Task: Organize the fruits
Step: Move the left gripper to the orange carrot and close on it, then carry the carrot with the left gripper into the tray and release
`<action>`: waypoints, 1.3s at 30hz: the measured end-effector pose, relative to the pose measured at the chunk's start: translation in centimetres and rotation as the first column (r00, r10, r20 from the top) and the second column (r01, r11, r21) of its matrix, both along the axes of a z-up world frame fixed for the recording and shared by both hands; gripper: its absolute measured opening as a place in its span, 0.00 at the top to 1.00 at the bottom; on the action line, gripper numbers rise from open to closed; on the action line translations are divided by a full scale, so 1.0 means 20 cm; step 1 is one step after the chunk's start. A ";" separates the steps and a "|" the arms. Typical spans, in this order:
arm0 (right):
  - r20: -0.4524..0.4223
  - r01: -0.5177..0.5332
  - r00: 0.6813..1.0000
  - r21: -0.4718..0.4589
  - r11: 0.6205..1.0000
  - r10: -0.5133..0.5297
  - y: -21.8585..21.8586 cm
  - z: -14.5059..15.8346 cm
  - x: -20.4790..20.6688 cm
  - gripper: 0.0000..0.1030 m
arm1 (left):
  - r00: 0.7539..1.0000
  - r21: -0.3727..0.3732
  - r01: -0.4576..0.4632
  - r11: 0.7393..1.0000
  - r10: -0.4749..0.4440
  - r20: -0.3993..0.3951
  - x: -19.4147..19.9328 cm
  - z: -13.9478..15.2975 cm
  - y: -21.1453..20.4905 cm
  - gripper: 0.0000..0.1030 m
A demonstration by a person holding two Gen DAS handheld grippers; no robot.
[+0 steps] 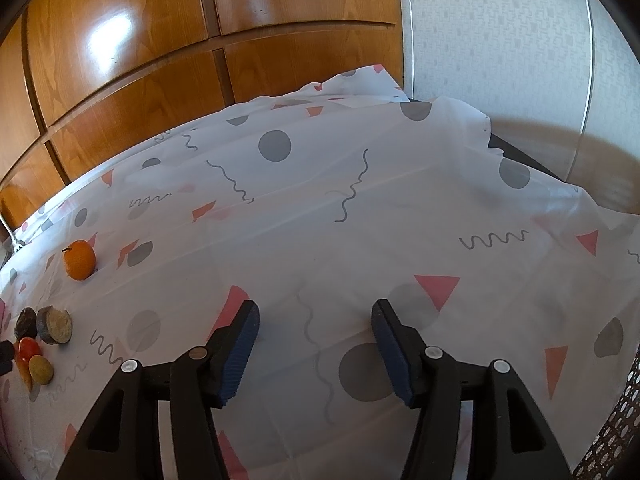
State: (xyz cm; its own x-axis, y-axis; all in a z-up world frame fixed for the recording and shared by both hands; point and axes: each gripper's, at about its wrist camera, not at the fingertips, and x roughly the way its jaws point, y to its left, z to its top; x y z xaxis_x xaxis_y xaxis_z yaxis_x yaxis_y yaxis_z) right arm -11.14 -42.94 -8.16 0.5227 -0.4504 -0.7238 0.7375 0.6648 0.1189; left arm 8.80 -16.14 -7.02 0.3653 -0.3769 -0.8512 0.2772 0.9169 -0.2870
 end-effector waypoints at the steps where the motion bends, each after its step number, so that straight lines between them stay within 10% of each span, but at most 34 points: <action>1: 0.000 -0.001 1.000 0.000 1.000 0.001 0.00 0.00 0.00 0.41 | 1.000 -0.002 -0.004 1.000 0.004 -0.008 0.00 -0.01 0.00 0.65; 12: -0.004 -0.006 1.000 -0.005 1.000 0.006 0.01 0.00 0.01 0.38 | 0.999 -0.059 0.031 0.998 -0.032 -0.004 0.02 -0.02 0.00 0.75; 24: -0.011 -0.011 1.000 -0.008 1.000 0.011 0.02 0.00 0.02 0.37 | 0.980 -0.114 -0.056 0.992 0.076 0.185 0.03 0.37 0.47 0.74; 39: -0.025 -0.017 1.000 -0.017 1.000 0.017 0.02 0.00 0.01 0.37 | 0.967 0.001 -0.229 0.973 0.227 0.112 0.20 0.10 0.86 0.74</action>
State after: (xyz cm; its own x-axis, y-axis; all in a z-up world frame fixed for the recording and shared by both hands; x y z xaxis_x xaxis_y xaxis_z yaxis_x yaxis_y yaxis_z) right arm -10.85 -42.46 -8.22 0.5126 -0.4544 -0.7285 0.7285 0.6792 0.0889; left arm 12.84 1.16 -5.05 0.5322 -0.2610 -0.8054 0.0896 0.9633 -0.2529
